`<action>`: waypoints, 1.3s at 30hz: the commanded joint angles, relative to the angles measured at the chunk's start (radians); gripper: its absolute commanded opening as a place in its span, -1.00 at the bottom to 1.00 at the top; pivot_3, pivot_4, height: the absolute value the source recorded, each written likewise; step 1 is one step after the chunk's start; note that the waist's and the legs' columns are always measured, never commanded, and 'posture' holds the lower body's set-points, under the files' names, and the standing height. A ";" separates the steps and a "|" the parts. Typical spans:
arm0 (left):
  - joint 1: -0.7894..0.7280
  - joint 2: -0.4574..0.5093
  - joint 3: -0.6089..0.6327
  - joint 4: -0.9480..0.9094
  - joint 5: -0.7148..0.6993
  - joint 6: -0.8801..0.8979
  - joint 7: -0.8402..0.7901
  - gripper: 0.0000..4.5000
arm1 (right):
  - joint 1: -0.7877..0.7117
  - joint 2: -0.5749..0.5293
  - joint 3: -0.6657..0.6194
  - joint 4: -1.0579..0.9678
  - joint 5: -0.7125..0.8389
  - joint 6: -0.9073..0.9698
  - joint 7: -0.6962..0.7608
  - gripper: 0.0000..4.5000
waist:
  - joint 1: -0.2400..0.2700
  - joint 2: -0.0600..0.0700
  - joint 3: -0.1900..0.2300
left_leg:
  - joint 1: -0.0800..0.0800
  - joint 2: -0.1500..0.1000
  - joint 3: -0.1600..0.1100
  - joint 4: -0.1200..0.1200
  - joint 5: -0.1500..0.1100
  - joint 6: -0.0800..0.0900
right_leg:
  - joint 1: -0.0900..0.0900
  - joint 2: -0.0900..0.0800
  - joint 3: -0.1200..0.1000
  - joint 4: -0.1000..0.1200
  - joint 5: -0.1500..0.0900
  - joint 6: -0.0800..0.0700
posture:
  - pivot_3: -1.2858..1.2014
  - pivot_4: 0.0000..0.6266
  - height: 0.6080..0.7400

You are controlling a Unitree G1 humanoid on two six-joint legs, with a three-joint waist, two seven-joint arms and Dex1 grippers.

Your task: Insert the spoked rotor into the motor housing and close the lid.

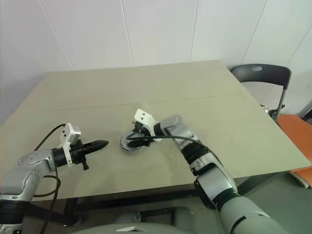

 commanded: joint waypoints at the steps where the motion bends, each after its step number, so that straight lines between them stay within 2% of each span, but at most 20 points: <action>1: -0.007 0.006 0.002 -0.013 0.005 -0.016 0.000 -1.00 | 0.033 0.001 0.016 0.032 -0.025 0.064 -0.030 0.46 | -0.001 0.000 0.000 | 0.000 0.000 0.000 0.000 0.000 0.000 | 0.000 0.000 0.000 0.000 0.000 0.000 | 0.03 -1.00 1.00; 14: -0.011 0.004 -0.002 0.001 0.014 -0.025 -0.001 -1.00 | 0.076 0.006 0.052 -0.039 -0.035 0.088 -0.022 0.46 | -0.004 0.000 0.000 | 0.000 0.000 0.000 -0.002 0.000 0.000 | -0.001 0.000 0.000 -0.001 0.000 0.001 | 0.03 -1.00 1.00; 22: -0.014 0.004 -0.006 0.011 0.018 -0.032 -0.001 -1.00 | 0.102 0.029 0.032 -0.077 -0.005 0.135 -0.035 0.46 | -0.005 0.000 0.000 | 0.000 0.000 0.000 -0.002 0.000 0.000 | -0.001 0.000 0.000 -0.001 0.000 0.001 | 0.03 -1.00 1.00; 39: -0.013 0.002 -0.012 0.018 0.030 -0.039 -0.001 -1.00 | 0.094 0.056 0.024 -0.015 -0.043 0.102 -0.140 0.46 | -0.009 0.001 0.001 | 0.005 0.002 0.000 -0.003 0.000 0.000 | 0.001 0.002 0.000 -0.001 -0.003 0.004 | 0.03 -1.00 1.00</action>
